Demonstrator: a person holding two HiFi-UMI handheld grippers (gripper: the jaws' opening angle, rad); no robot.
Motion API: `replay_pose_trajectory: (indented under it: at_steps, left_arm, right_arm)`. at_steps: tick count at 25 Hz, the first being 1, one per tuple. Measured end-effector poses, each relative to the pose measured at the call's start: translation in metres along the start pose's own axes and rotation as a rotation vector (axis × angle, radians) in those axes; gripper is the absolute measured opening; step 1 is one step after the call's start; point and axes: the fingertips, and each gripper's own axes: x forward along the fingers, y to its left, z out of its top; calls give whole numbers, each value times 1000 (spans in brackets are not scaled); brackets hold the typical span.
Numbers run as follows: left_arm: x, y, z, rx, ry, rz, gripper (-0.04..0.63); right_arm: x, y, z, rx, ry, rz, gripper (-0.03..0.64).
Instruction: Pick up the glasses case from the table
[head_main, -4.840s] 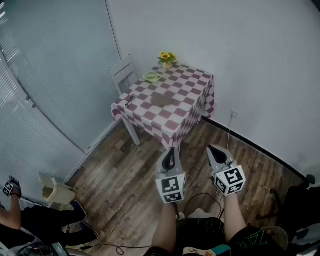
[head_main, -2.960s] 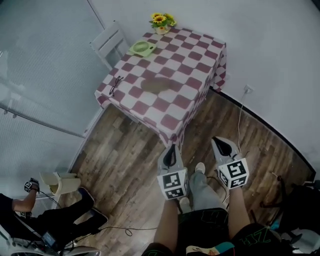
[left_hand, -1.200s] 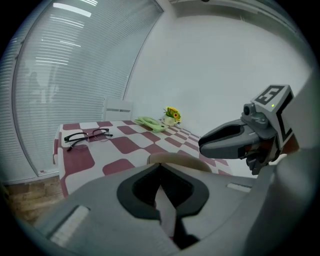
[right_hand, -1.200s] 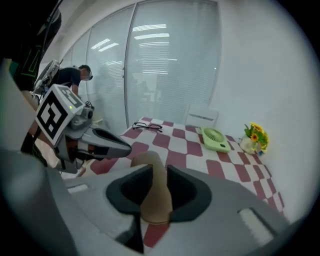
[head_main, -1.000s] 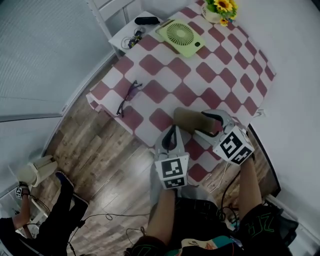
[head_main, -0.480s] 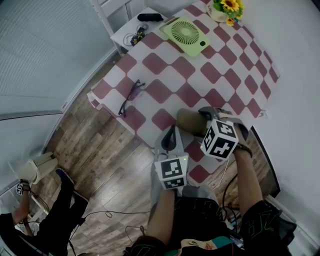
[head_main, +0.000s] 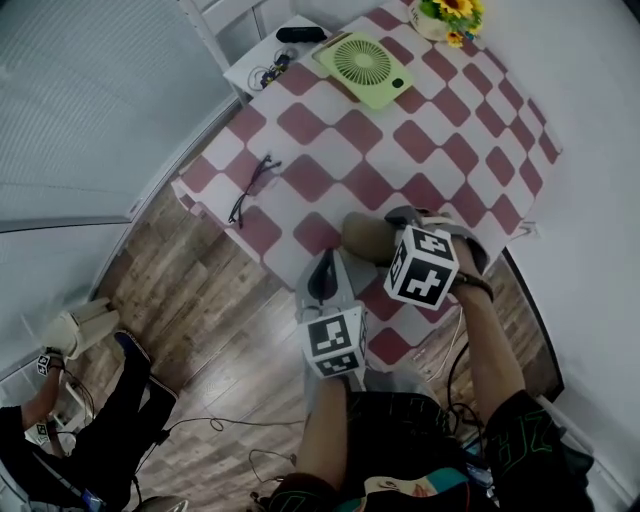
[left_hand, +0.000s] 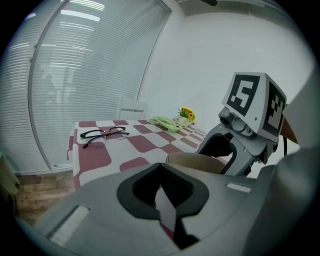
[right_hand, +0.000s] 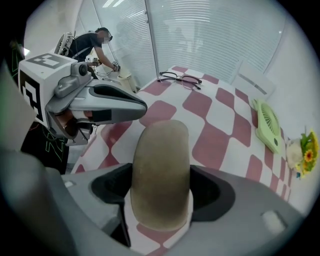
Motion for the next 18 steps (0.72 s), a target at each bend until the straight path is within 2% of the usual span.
replay_pose_trajectory:
  at_steps: [5, 11, 15, 18]
  left_arm:
    - [-8, 0, 1, -31, -18, 44, 11]
    - [-15, -19, 5, -45, -63, 65, 11]
    - [-16, -43, 11, -37, -102, 67, 11]
    - [-19, -61, 20, -25, -148, 67, 11]
  right_arm:
    - [-7, 5, 3, -34, -45, 1, 357]
    - [-39, -12, 4, 37, -204, -105, 357]
    - [-63, -19, -17, 44, -279, -171, 357]
    - [-86, -25, -33, 92, -365, -228, 357]
